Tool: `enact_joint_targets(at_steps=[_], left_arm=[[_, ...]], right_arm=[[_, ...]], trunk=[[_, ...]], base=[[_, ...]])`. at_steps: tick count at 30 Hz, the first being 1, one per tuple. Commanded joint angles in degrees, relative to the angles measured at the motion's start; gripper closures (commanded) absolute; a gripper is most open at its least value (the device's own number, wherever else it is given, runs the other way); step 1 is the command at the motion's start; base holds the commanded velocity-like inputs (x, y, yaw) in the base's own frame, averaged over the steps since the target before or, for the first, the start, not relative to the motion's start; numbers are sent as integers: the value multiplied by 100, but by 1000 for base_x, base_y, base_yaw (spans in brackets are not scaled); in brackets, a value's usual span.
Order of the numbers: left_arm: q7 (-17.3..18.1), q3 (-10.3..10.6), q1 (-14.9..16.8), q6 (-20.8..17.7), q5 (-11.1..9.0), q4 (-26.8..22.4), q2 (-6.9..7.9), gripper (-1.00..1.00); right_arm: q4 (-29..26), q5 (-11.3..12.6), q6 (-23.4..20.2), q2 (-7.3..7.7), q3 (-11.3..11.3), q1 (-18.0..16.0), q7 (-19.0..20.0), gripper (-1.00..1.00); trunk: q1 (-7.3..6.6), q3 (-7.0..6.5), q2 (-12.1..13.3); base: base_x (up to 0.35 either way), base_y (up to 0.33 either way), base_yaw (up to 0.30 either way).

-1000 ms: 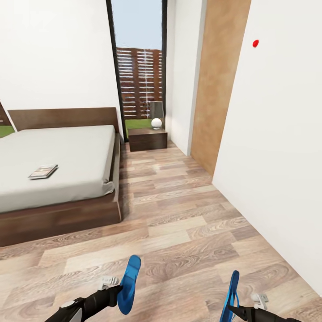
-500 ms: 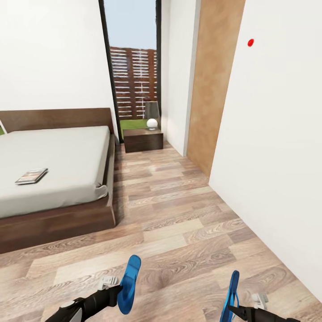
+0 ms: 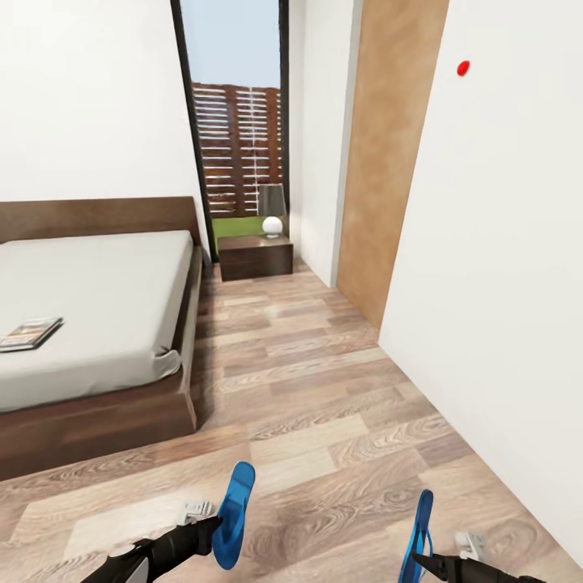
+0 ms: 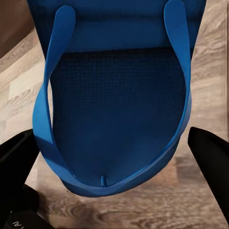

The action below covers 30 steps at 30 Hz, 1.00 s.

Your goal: In the bedroom, move the book from the bed onto either nightstand, and place the two sandals side by side next to the bed.

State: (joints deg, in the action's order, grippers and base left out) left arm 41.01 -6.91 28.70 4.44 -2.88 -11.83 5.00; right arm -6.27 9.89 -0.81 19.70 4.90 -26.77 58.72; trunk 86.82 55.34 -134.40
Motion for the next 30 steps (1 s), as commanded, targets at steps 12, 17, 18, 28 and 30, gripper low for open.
enact_joint_targets(at_steps=[12,17,18,28,30], left_arm=[[12,-3,4,13,-29,8,1,100],[12,-3,4,13,-29,12,1,100],[12,-3,4,13,-29,12,1,100],[12,-3,4,13,-35,36,1,100],[12,-3,4,13,-35,39,1,100]], right_arm=[[3,-22,-7,-1,50,-3,17,100],[3,-22,-7,-1,51,-3,17,100],[3,-22,-7,-1,52,-2,17,100],[3,-22,-7,-1,47,-1,18,100],[3,-22,-7,-1,46,-3,17,100]], trunk=[[2,5,-2],[2,5,-2],[2,5,-2],[2,5,-2],[2,5,-2]], base=[[307,-81,0],[307,-81,0],[307,-81,0],[307,-80,0],[306,-75,0]])
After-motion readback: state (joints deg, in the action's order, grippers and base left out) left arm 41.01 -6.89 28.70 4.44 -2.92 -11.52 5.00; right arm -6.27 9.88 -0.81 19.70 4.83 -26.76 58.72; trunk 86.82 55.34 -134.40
